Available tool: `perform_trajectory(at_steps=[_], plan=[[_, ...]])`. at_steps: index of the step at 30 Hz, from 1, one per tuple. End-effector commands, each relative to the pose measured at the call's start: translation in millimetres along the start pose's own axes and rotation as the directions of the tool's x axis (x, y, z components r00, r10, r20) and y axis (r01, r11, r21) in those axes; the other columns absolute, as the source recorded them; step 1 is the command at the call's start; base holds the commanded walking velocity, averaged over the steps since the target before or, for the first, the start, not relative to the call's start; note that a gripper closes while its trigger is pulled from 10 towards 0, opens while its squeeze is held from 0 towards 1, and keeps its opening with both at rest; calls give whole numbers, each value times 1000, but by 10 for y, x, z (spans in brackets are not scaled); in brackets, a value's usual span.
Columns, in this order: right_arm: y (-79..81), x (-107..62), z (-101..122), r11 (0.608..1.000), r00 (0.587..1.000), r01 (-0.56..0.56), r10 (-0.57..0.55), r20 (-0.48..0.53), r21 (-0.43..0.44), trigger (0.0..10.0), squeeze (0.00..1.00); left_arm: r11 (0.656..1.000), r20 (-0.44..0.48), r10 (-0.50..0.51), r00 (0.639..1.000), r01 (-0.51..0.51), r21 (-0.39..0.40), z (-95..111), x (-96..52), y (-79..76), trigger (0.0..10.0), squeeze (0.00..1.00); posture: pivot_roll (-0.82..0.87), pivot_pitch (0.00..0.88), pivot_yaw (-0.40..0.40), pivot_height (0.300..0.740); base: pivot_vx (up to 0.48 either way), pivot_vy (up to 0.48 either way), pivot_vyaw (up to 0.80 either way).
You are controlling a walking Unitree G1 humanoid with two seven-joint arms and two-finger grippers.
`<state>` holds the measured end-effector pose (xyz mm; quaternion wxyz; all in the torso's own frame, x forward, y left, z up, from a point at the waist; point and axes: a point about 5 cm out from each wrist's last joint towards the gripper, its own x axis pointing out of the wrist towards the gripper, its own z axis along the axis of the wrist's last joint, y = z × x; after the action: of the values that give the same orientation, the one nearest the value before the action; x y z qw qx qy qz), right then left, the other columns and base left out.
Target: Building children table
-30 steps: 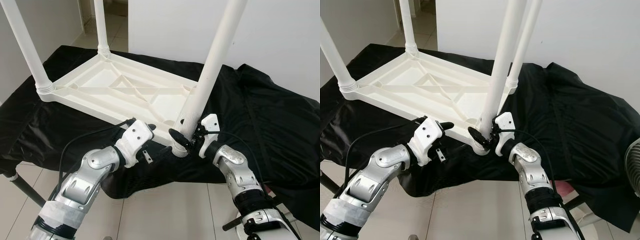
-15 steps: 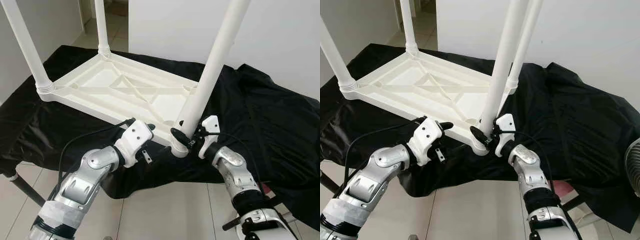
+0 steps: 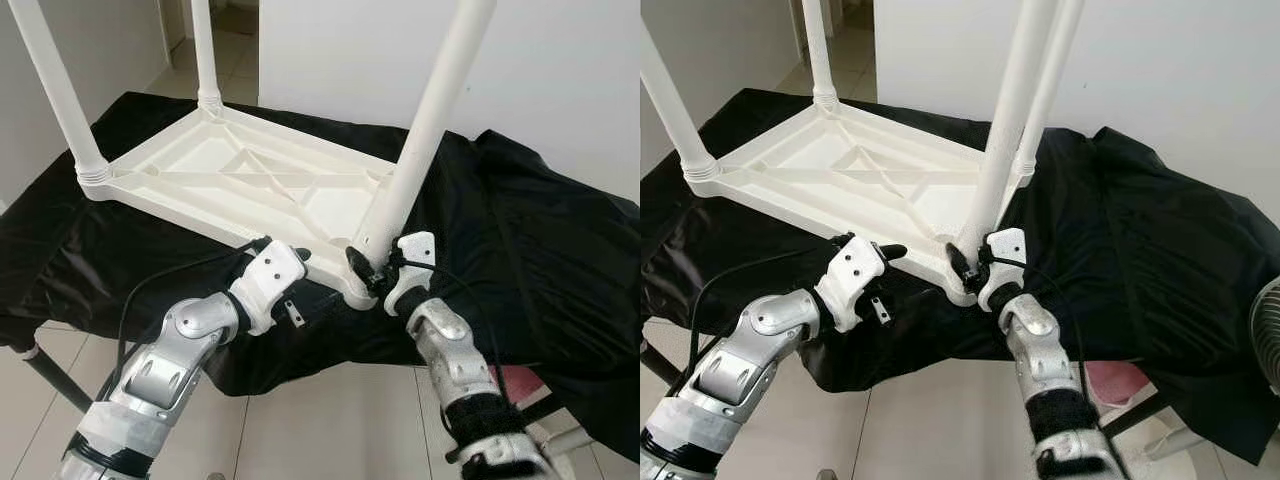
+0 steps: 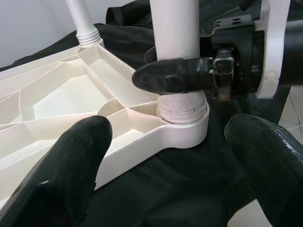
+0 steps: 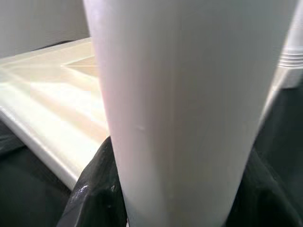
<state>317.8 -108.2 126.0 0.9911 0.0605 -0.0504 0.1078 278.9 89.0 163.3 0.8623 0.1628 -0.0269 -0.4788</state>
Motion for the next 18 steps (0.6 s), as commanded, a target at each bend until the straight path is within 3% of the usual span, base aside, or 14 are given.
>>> perform_trajectory(at_steps=[1,7,18], plan=[[-55,-74,-101,993,993,112,-109,-46,45,10000,0,1000,-7,-15,1000,16,4,-23,15,-32,10000,0,80,0,-88,740,0,0,0],[96,-122,-82,988,990,139,-137,-39,71,10000,0,1000,-5,-17,1000,17,-1,-29,18,-35,10000,0,70,0,-82,740,0,0,0],[109,-151,-54,988,989,147,-145,-39,40,10000,0,1000,-2,-13,1000,13,-5,-33,31,-26,10000,0,70,0,-90,740,0,0,0]])
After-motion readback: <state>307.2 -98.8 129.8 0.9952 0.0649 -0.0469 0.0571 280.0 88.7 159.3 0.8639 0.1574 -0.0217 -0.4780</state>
